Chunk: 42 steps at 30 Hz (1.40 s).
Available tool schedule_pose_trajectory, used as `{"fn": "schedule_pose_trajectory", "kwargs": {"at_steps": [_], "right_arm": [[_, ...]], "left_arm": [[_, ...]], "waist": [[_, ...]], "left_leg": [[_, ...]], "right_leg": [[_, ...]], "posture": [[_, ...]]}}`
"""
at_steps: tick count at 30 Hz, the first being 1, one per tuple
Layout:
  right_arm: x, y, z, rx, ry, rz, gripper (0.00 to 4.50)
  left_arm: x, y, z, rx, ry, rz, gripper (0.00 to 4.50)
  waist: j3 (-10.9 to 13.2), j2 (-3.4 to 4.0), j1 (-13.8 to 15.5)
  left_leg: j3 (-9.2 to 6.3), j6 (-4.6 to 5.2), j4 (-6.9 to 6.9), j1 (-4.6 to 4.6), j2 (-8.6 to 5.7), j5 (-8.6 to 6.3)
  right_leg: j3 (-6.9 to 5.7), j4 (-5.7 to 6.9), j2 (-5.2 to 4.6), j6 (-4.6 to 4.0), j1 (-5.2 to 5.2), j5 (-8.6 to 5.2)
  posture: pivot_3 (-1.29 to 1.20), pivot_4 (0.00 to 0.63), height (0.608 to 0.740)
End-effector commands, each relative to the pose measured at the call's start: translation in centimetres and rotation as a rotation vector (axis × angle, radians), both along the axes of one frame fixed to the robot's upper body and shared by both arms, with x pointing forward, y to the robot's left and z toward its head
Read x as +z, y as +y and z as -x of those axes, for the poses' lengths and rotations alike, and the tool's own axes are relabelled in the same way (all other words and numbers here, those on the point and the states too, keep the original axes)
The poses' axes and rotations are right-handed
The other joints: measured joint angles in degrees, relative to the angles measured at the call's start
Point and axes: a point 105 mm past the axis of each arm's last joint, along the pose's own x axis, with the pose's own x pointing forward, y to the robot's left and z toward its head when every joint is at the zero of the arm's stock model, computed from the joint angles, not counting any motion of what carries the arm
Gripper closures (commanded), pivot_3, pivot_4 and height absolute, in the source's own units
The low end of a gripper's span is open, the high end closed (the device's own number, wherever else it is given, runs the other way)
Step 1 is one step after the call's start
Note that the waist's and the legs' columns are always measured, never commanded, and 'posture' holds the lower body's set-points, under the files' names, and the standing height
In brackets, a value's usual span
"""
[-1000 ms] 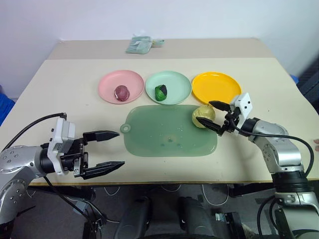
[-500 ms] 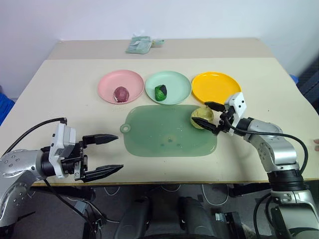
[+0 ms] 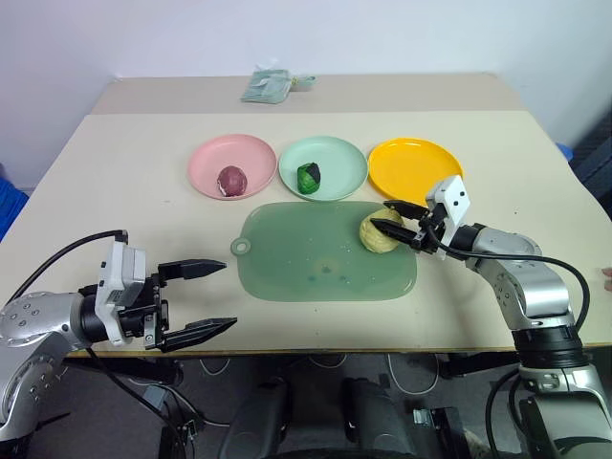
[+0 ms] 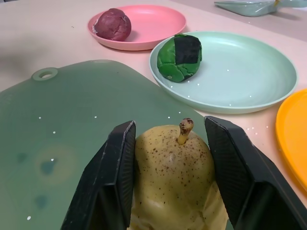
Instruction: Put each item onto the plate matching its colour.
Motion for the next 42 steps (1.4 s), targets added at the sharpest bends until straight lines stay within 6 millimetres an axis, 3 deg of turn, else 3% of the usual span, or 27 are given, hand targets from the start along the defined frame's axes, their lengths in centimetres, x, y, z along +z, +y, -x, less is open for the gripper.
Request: {"fn": "schedule_pose_trajectory", "kwargs": {"at_steps": [1,9,16,19,31,36,42], "right_arm": [[2.9,0.2,-0.3,0.019,-0.094,-0.005,2.31],[4.5,-1.0,-2.5,-0.041,-0.157,-0.03,2.31],[5.3,-4.8,-8.8,-0.334,-0.232,0.002,2.31],[5.5,-5.3,-10.6,-0.414,-0.235,0.012,2.31],[4.8,-4.8,-12.2,-0.474,-0.155,0.014,2.31],[7.0,-5.3,-12.1,-0.491,-0.254,0.012,0.06],[10.2,-6.3,-10.9,-0.423,-0.367,-0.045,0.06]], "left_arm": [[0.3,-0.5,0.2,-0.012,-0.034,0.001,0.0],[0.3,-0.9,0.1,0.011,-0.043,0.022,0.0],[0.5,-1.0,-0.5,0.072,-0.059,0.036,0.0],[0.7,-1.0,-0.6,0.098,-0.069,0.039,0.0],[1.2,-1.3,-0.4,0.153,-0.089,0.044,0.0],[1.2,-1.6,-0.8,0.182,-0.093,0.046,0.0],[1.0,-1.7,-2.1,0.245,-0.129,0.04,0.0]], "waist": [[0.0,0.03,0.0],[0.0,0.05,0.0],[0.0,0.07,-0.4],[0.1,0.05,-1.2],[0.1,0.08,-1.9],[0.1,0.08,-1.8],[0.1,0.1,-1.7]], "left_leg": [[0.0,0.0,0.0,0.0,0.0,0.0],[0.01,0.0,-0.05,-0.01,0.01,0.0],[0.12,-0.01,-0.11,-0.01,0.01,0.02],[0.19,-0.03,-0.25,0.02,0.0,0.05],[0.53,-0.11,-0.72,0.09,0.06,0.12],[0.59,-0.1,-0.72,0.12,0.08,0.12],[0.63,-0.1,-0.71,0.12,0.08,0.12]], "right_leg": [[0.0,0.0,0.0,0.0,0.0,0.0],[0.0,-0.05,0.0,0.0,-0.01,0.0],[-0.01,-0.06,0.03,-0.02,-0.07,0.02],[0.02,-0.07,0.04,-0.02,-0.12,0.04],[0.34,-0.02,0.13,-0.08,-0.41,0.06],[0.38,0.0,0.15,-0.1,-0.4,0.06],[0.4,0.0,0.17,0.04,-0.4,0.15]], "posture": [[0.0,0.15,0.74],[0.0,0.15,0.74],[0.0,0.15,0.74],[0.0,0.15,0.74],[0.0,0.15,0.74],[0.0,0.15,0.74],[0.0,0.15,0.74]]}}
